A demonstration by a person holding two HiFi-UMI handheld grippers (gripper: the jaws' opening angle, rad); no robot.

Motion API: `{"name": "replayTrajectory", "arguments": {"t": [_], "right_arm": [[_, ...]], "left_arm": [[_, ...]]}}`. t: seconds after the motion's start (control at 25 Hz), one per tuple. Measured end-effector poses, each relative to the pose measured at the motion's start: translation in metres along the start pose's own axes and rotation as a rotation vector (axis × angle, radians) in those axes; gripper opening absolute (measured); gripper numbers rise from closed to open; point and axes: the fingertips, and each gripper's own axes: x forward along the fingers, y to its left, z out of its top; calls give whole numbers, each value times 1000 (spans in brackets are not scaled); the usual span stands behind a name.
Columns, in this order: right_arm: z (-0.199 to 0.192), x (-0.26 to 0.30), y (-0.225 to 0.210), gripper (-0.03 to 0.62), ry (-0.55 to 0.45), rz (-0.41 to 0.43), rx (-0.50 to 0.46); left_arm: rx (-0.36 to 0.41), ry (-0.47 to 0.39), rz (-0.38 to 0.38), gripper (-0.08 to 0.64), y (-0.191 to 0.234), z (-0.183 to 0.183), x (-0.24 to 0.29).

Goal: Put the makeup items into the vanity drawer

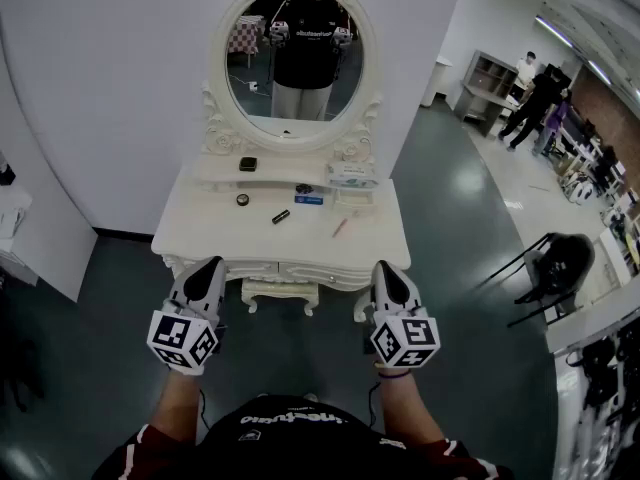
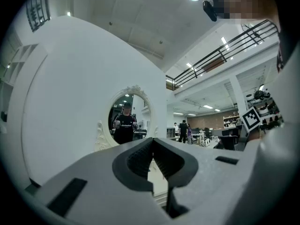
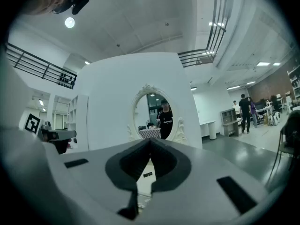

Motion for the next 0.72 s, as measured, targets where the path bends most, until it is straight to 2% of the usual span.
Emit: {"name": "replayTrajectory", "arguments": {"t": [0.56,0.72], "right_arm": [[1,-6,5,-6,-3,18,-5],[4,-12,4,2,-22,7,-31]], "left_arm": [[2,6,-4,5,-4,-1,-2],[1,5,-5,5,-8,-2,-3]]}}
